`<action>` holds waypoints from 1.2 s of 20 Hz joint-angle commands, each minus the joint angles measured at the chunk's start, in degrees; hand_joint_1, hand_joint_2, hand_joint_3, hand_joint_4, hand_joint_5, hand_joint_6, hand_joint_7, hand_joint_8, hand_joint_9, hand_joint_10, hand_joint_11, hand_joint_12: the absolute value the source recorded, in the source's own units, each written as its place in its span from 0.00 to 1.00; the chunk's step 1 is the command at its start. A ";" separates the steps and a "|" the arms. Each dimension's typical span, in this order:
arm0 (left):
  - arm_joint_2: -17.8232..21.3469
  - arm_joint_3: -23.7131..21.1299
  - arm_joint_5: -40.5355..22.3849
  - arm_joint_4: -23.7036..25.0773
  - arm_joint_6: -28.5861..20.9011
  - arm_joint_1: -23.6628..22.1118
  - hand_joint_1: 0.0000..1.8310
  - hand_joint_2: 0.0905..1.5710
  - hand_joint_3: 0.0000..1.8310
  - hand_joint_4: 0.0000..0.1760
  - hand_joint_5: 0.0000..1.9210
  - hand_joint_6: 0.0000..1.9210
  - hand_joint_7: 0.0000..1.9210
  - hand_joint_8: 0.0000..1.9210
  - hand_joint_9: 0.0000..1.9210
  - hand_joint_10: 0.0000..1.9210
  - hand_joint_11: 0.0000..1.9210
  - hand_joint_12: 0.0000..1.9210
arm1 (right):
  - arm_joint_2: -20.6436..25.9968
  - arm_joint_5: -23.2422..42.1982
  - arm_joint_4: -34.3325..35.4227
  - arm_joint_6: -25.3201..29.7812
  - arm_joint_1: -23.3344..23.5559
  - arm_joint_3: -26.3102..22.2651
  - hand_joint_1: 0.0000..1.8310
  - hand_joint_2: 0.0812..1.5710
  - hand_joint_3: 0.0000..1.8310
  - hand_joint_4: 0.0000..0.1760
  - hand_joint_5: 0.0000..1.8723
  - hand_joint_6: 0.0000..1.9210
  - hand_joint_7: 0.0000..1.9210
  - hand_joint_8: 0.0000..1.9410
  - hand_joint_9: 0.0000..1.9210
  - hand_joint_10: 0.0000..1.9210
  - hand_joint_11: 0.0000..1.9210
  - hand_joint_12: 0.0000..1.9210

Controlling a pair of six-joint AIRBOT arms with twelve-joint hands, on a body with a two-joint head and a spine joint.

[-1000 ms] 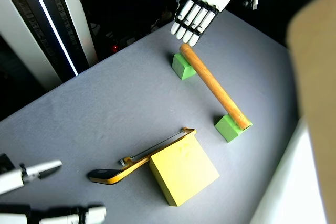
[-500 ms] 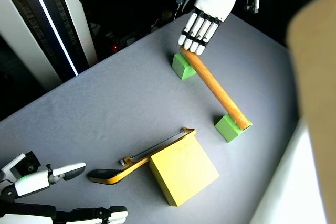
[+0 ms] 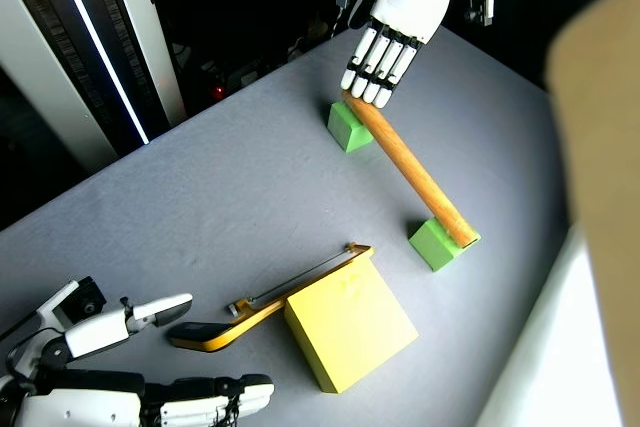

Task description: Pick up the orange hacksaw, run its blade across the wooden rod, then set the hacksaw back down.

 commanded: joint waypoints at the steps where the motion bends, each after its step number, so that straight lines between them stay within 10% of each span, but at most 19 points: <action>1: 0.11 0.07 -1.03 -2.62 -0.08 -0.21 0.07 0.82 0.00 0.00 0.01 0.00 0.02 0.00 0.02 0.00 0.00 0.09 | 0.09 5.82 2.35 0.95 0.82 -0.31 0.52 0.68 0.00 0.00 0.07 0.00 0.06 0.00 0.08 0.00 0.00 0.37; 24: -0.07 0.50 -1.02 -2.89 0.73 0.24 0.06 0.82 0.00 0.00 0.01 0.00 0.02 0.00 0.02 0.00 0.00 0.09 | -1.22 0.70 -0.19 -1.22 3.89 -1.50 0.50 0.66 0.00 0.00 0.06 0.00 0.06 0.00 0.08 0.00 0.00 0.35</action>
